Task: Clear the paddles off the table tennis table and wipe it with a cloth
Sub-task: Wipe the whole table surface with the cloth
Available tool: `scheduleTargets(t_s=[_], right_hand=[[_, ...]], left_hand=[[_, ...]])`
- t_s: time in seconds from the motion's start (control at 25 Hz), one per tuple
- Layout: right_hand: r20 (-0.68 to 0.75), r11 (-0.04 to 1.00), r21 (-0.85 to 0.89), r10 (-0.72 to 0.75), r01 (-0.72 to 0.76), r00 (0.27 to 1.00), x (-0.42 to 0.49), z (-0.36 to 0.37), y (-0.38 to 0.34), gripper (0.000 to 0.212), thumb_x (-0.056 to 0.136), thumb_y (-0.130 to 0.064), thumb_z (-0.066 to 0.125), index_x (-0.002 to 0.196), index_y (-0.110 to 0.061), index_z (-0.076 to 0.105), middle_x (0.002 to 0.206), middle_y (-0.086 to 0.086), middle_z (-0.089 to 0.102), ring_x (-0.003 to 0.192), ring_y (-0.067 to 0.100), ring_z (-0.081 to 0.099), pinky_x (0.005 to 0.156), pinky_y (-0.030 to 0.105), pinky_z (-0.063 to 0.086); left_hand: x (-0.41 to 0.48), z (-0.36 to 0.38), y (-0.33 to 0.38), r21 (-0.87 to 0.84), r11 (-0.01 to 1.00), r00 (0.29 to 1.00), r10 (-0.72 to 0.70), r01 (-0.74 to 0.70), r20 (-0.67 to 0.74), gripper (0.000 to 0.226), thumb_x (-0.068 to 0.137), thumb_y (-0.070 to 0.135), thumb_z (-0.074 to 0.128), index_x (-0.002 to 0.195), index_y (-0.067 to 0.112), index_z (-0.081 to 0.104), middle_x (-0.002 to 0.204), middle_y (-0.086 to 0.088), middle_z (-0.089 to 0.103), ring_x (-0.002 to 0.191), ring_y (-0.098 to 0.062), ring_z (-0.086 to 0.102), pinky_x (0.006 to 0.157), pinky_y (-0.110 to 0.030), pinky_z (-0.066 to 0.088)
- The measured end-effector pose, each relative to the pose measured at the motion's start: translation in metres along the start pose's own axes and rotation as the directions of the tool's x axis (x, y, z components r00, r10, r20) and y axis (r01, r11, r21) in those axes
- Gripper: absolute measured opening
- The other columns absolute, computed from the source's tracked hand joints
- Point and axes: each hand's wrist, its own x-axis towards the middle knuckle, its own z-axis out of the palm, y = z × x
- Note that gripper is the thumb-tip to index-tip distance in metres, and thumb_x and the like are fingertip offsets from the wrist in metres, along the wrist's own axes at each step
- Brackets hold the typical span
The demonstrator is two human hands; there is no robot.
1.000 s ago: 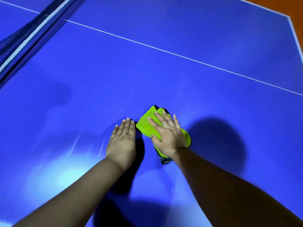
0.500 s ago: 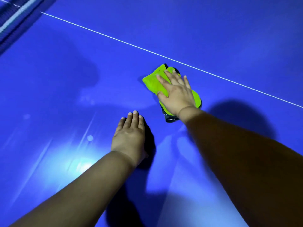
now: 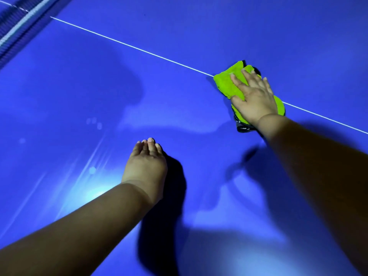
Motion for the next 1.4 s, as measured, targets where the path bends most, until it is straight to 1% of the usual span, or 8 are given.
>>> scheduleTargets(t_s=[0.2, 0.4, 0.52, 0.68, 0.88, 1.08, 1.2, 1.4], right_hand=[[0.012, 0.999, -0.029, 0.024, -0.024, 1.000, -0.056, 0.010, -0.018, 0.060, 0.092, -0.039, 0.048, 0.148, -0.041, 0.026, 0.160, -0.005, 0.013, 0.148, 0.017, 0.004, 0.119, 0.036, -0.001], [0.071, 0.994, -0.039, -0.096, 0.099, 0.993, -0.142, 0.021, -0.051, 0.066, 0.083, -0.048, 0.035, 0.148, -0.043, 0.023, 0.160, -0.005, 0.014, 0.148, 0.019, 0.005, 0.118, 0.039, 0.001], [0.083, 0.993, -0.049, -0.100, 0.104, 0.992, -0.196, 0.028, -0.079, 0.070, 0.078, -0.052, 0.024, 0.148, -0.044, 0.022, 0.160, -0.006, 0.012, 0.148, 0.018, 0.002, 0.117, 0.036, -0.004], [0.035, 0.993, -0.021, -0.116, 0.117, 0.993, -0.266, 0.044, -0.125, 0.067, 0.080, -0.049, 0.034, 0.146, -0.040, 0.030, 0.159, -0.003, 0.020, 0.148, 0.020, 0.009, 0.117, 0.038, -0.001], [-0.058, 0.987, -0.037, -0.155, 0.153, 0.986, -0.357, 0.064, -0.179, 0.059, 0.083, -0.049, 0.046, 0.141, -0.036, 0.044, 0.153, 0.001, 0.034, 0.145, 0.026, 0.023, 0.116, 0.047, 0.018], [-0.020, 0.986, -0.086, -0.145, 0.143, 0.989, -0.435, 0.077, -0.228, 0.057, 0.088, -0.051, 0.042, 0.142, -0.038, 0.040, 0.155, -0.001, 0.032, 0.145, 0.025, 0.022, 0.114, 0.047, 0.018], [0.005, 0.987, -0.094, -0.133, 0.133, 0.991, -0.483, 0.077, -0.249, 0.056, 0.087, -0.050, 0.041, 0.142, -0.039, 0.039, 0.155, -0.002, 0.031, 0.145, 0.024, 0.022, 0.113, 0.046, 0.017], [0.068, 0.974, -0.097, -0.199, 0.205, 0.978, -0.557, 0.080, -0.268, 0.061, 0.083, -0.049, 0.045, 0.143, -0.042, 0.036, 0.156, -0.004, 0.028, 0.146, 0.022, 0.021, 0.113, 0.045, 0.017]], left_hand=[[-0.005, 0.001, -0.002, -0.022, 1.000, 1.000, 0.006, -0.006, -0.010, 0.117, 0.070, 0.049, 0.073, 0.146, -0.001, -0.002, 0.154, -0.024, 0.000, 0.144, -0.031, 0.006, 0.116, -0.039, 0.003], [-0.012, 0.011, -0.010, -0.189, 0.982, 0.998, 0.013, -0.024, -0.057, 0.119, 0.067, 0.050, 0.075, 0.147, 0.006, -0.001, 0.156, -0.014, -0.004, 0.144, -0.024, 0.000, 0.116, -0.038, 0.004], [-0.021, 0.023, -0.014, -0.312, 0.950, 0.986, -0.017, -0.036, -0.166, 0.116, 0.068, 0.052, 0.073, 0.149, 0.011, 0.000, 0.157, -0.007, -0.005, 0.144, -0.019, -0.005, 0.115, -0.040, 0.001], [-0.057, 0.052, -0.005, -0.308, 0.940, 0.875, -0.021, -0.147, -0.483, 0.078, 0.088, 0.027, 0.055, 0.149, 0.010, 0.010, 0.157, -0.008, 0.004, 0.145, -0.020, -0.001, 0.116, -0.037, 0.000], [-0.133, 0.133, -0.034, -0.420, 0.882, 0.798, -0.092, -0.212, -0.595, 0.059, 0.083, 0.000, 0.046, 0.141, 0.004, 0.035, 0.150, -0.013, 0.030, 0.142, -0.026, 0.018, 0.115, -0.035, 0.007], [-0.208, 0.200, -0.043, -0.500, 0.847, 0.830, -0.140, -0.183, -0.540, 0.061, 0.078, -0.004, 0.041, 0.138, 0.005, 0.041, 0.147, -0.011, 0.035, 0.141, -0.025, 0.023, 0.113, -0.034, 0.011], [-0.263, 0.238, -0.034, -0.517, 0.837, 0.829, -0.153, -0.181, -0.538, 0.060, 0.067, -0.001, 0.041, 0.126, 0.002, 0.056, 0.133, -0.015, 0.053, 0.131, -0.030, 0.042, 0.108, -0.040, 0.029], [-0.319, 0.275, -0.017, -0.515, 0.840, 0.847, -0.141, -0.171, -0.512, 0.060, 0.060, 0.003, 0.046, 0.118, 0.000, 0.061, 0.126, -0.016, 0.059, 0.123, -0.032, 0.050, 0.107, -0.035, 0.020]])
